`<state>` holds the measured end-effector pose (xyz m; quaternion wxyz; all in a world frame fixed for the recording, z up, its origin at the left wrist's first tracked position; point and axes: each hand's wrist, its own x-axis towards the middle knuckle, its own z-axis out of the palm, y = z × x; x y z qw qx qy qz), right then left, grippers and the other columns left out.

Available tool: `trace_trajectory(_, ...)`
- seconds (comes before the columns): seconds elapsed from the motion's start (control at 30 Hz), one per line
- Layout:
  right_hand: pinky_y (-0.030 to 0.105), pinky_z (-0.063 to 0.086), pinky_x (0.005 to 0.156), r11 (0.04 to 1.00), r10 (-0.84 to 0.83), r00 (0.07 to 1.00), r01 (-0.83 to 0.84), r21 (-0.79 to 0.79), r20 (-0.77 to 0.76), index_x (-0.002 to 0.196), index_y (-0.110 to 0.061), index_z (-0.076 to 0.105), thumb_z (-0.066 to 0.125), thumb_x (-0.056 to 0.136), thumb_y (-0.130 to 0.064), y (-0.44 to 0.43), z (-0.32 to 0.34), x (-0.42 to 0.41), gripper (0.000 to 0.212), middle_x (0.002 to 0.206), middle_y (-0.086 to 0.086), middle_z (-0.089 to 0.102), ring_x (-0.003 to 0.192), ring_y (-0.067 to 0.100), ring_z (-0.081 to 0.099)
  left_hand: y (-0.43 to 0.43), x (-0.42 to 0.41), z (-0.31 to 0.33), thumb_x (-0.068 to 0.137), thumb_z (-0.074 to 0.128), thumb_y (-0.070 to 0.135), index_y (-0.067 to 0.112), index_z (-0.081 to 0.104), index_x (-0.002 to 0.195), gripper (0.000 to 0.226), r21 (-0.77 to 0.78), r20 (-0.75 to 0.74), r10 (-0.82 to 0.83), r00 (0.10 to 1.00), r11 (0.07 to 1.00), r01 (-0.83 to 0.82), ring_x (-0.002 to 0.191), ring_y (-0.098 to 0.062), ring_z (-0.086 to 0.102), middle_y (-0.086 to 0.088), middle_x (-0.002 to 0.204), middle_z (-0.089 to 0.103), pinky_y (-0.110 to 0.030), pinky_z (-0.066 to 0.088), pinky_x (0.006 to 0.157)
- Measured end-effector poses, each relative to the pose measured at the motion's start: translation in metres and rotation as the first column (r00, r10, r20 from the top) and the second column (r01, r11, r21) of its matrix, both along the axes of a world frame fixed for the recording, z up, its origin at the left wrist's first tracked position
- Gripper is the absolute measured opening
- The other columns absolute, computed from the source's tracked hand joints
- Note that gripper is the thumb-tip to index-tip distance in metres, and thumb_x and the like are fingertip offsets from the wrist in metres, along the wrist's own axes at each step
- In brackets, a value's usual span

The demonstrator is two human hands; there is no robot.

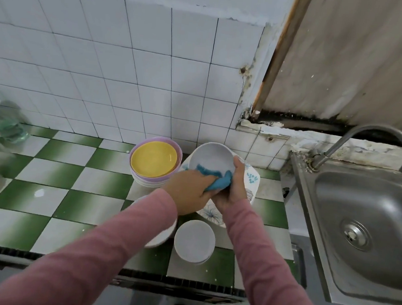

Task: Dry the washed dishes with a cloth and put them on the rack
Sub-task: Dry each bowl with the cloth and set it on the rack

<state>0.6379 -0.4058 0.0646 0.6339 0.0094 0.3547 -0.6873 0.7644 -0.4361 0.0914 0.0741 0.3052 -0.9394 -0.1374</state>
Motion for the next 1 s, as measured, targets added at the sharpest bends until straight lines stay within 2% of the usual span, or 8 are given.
trace_trajectory(0.17, 0.05, 0.05, 0.097, 0.999, 0.028, 0.998, -0.026, -0.029, 0.05, 0.126, 0.0, 0.052, 0.055, 0.087, -0.058, -0.01, 0.017, 0.015, 0.07, 0.113, 0.024, 0.064, 0.108, 0.038, 0.061, -0.022, 0.019, 0.0, 0.091, 0.039, 0.036, 0.011, 0.055, 0.137, 0.055, -0.223, -0.054, 0.0, 0.999, 0.975, -0.012, 0.137, -0.025, 0.045, -0.005, 0.137, 0.06, -0.036, 0.022, 0.117)
trace_trajectory(0.5, 0.048, 0.058, 0.085, 0.997, -0.029, 0.997, 0.024, -0.069, -0.074, 0.129, -0.006, 0.053, 0.055, 0.089, -0.056, -0.024, 0.03, 0.027, 0.064, 0.106, 0.02, 0.064, 0.097, 0.035, 0.064, -0.012, 0.019, 0.027, 0.101, 0.052, 0.027, 0.018, 0.064, 0.119, 0.024, 0.44, -0.365, 0.215, 0.906, 0.897, -0.035, 0.089, -0.021, 0.059, -0.003, 0.096, 0.066, -0.029, 0.042, 0.079)
trace_trajectory(0.63, 0.051, 0.048, 0.099, 0.993, -0.001, 1.0, 0.001, -0.119, -0.001, 0.128, -0.007, 0.06, 0.053, 0.09, -0.058, -0.026, 0.037, 0.031, 0.064, 0.119, 0.022, 0.064, 0.11, 0.037, 0.061, -0.011, 0.016, 0.051, 0.095, 0.058, 0.038, 0.024, 0.067, 0.104, 0.019, 0.802, -0.546, 0.647, 0.532, 0.587, 0.109, 0.104, -0.027, 0.066, -0.008, 0.106, 0.071, -0.048, 0.053, 0.094)
trace_trajectory(0.7, 0.05, 0.052, 0.094, 0.99, -0.013, 0.999, 0.019, -0.137, 0.042, 0.134, -0.007, 0.057, 0.054, 0.091, -0.056, -0.026, 0.038, 0.033, 0.066, 0.125, 0.022, 0.063, 0.114, 0.038, 0.059, -0.007, 0.008, 0.059, 0.09, 0.056, 0.047, 0.029, 0.066, 0.092, 0.02, 0.803, -0.583, 0.761, 0.283, 0.592, 0.063, 0.095, -0.024, 0.068, -0.003, 0.095, 0.072, -0.047, 0.057, 0.085)
trace_trajectory(0.77, 0.049, 0.055, 0.086, 0.993, -0.003, 0.998, 0.01, -0.119, 0.062, 0.132, -0.007, 0.057, 0.056, 0.09, -0.054, -0.025, 0.041, 0.037, 0.064, 0.117, 0.021, 0.066, 0.109, 0.039, 0.061, -0.004, 0.004, 0.06, 0.09, 0.05, 0.046, 0.032, 0.064, 0.097, 0.021, 0.672, -0.714, 0.675, 0.184, 0.735, -0.091, 0.081, -0.009, 0.064, 0.002, 0.085, 0.068, -0.032, 0.055, 0.073)
trace_trajectory(0.87, 0.047, 0.054, 0.093, 0.99, -0.013, 0.997, 0.024, -0.136, 0.081, 0.126, -0.005, 0.06, 0.058, 0.09, -0.051, -0.024, 0.043, 0.045, 0.059, 0.116, 0.021, 0.067, 0.11, 0.038, 0.062, -0.018, 0.005, 0.037, 0.099, 0.045, 0.03, 0.011, 0.048, 0.142, 0.047, 0.276, -0.819, 0.36, 0.447, 0.93, -0.242, 0.114, -0.013, 0.06, -0.013, 0.13, 0.062, -0.027, 0.049, 0.095)
trace_trajectory(0.93, 0.047, 0.043, 0.109, 0.987, -0.012, 0.996, 0.026, -0.157, 0.091, 0.132, -0.005, 0.059, 0.058, 0.091, -0.049, -0.025, 0.045, 0.048, 0.06, 0.131, 0.019, 0.062, 0.124, 0.036, 0.057, -0.034, 0.007, 0.015, 0.098, 0.035, 0.029, 0.009, 0.023, 0.153, 0.06, 0.007, -0.654, 0.148, 0.741, 0.982, -0.19, 0.147, -0.025, 0.028, -0.009, 0.158, 0.032, -0.041, 0.027, 0.119)
trace_trajectory(1.0, 0.045, 0.036, 0.116, 0.982, -0.007, 0.997, 0.021, -0.186, 0.077, 0.137, -0.007, 0.056, 0.057, 0.092, -0.05, -0.026, 0.045, 0.048, 0.063, 0.136, 0.019, 0.059, 0.13, 0.034, 0.054, -0.042, 0.01, 0.007, 0.097, 0.022, 0.041, 0.016, 0.008, 0.153, 0.063, -0.063, -0.455, 0.075, 0.888, 0.991, -0.116, 0.151, -0.018, 0.006, 0.0, 0.163, 0.011, -0.043, 0.013, 0.123)
